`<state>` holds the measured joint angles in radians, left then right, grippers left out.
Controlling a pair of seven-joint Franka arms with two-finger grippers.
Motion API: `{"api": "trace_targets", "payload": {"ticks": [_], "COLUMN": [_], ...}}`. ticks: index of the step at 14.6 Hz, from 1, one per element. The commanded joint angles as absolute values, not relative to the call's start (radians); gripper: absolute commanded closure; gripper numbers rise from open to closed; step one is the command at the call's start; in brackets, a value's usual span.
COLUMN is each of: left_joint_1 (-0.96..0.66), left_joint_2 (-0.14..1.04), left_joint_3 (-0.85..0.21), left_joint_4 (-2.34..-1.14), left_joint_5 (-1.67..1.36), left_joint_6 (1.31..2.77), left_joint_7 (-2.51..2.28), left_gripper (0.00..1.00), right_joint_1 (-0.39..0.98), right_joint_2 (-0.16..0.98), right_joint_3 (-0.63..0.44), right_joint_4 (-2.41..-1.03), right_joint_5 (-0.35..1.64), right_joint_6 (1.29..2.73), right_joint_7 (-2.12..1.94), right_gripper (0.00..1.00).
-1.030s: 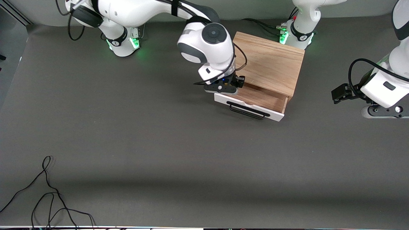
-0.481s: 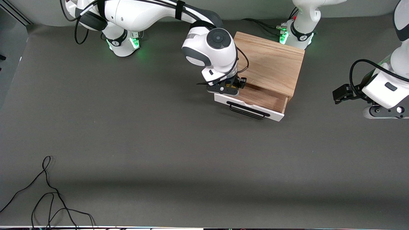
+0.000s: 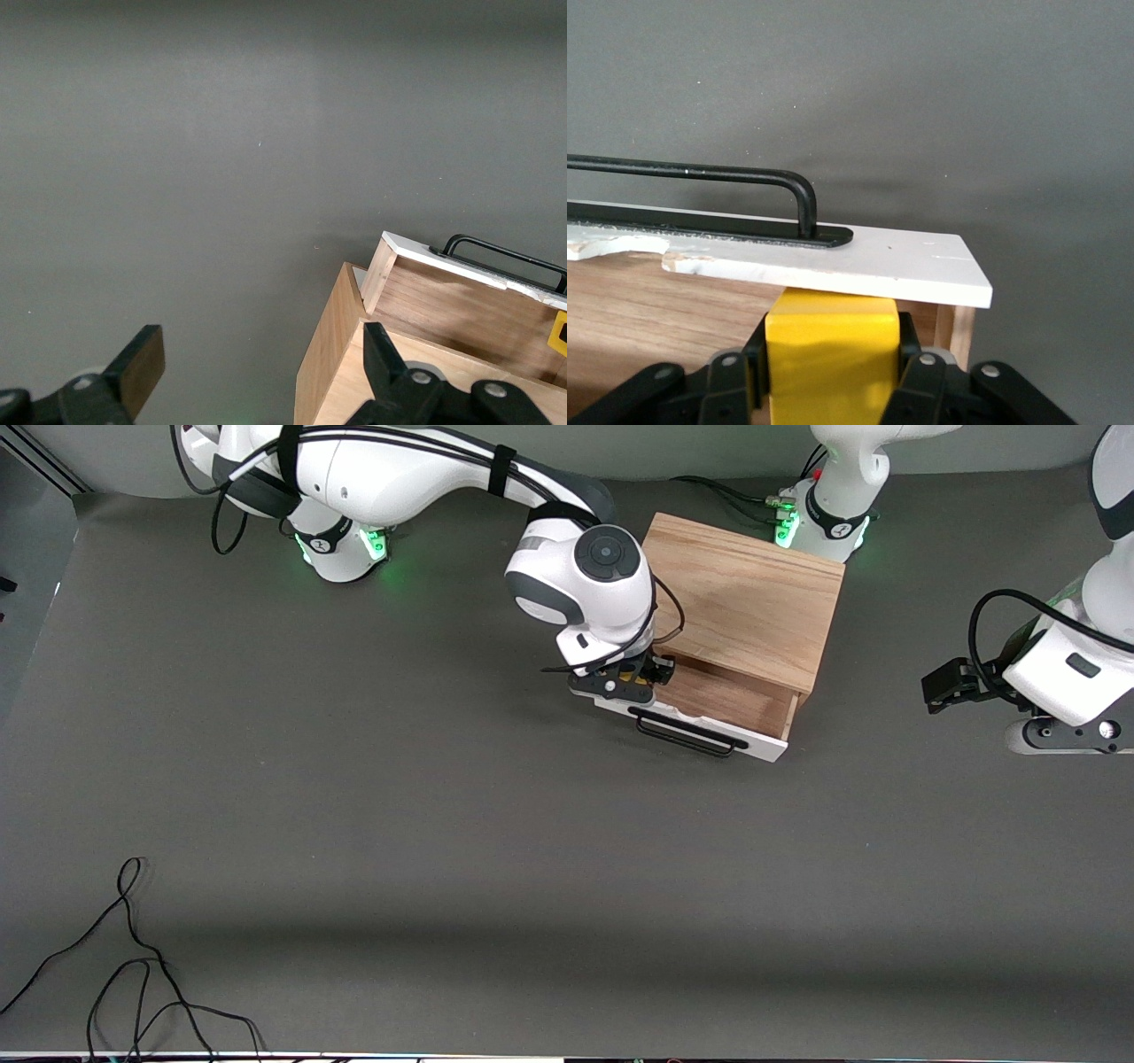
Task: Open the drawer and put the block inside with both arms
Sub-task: 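Carry the yellow cube over the open drawer with the right gripper, then lower the cube into the drawer and open the right gripper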
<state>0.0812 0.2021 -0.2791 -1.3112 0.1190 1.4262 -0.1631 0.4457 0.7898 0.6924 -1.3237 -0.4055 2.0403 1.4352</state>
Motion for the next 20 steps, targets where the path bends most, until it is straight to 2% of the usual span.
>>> {"api": "trace_targets", "payload": {"ticks": [1,2,3,4,9,12,17,20], "left_joint_1": [0.086,0.087,0.087,0.087,0.087,0.1,0.101,0.107], "left_joint_2": [0.167,0.169,0.169,0.169,0.166,0.146,-0.076,-0.081], "left_joint_3": [-0.279,-0.279,-0.279,-0.279,-0.278,-0.279,-0.278,-0.255], "left_joint_4": [-1.345,-1.345,-1.345,-1.347,-1.35,-1.38,-1.734,-1.746], "left_joint_5": [0.121,0.121,0.121,0.121,0.121,0.12,0.101,0.092], "left_joint_6": [1.443,1.448,1.445,1.439,1.443,1.448,1.653,1.671], "left_joint_7": [-0.143,-0.143,-0.143,-0.143,-0.144,-0.144,-0.143,-0.141], "left_gripper": [0.0,0.0,0.0,0.0,0.0,0.0,0.0,0.0], "right_joint_1": [0.472,0.474,0.474,0.474,0.482,0.474,0.382,0.269], "right_joint_2": [0.813,0.813,0.813,0.813,0.81,0.795,0.681,0.628], "right_joint_3": [0.687,0.687,0.686,0.683,0.683,0.684,0.683,0.689], "right_joint_4": [-1.285,-1.285,-1.285,-1.285,-1.24,-1.154,-1.169,-1.173], "right_joint_5": [-0.443,-0.443,-0.448,-0.474,-0.488,-0.486,-0.482,-0.448], "right_joint_6": [2.036,2.036,2.036,2.036,2.011,1.898,1.761,1.688], "right_joint_7": [1.468,1.47,1.47,1.47,1.467,1.463,1.35,1.177], "right_gripper": [0.7,0.47,0.15,0.0,0.0,0.0,0.0,0.0]}}
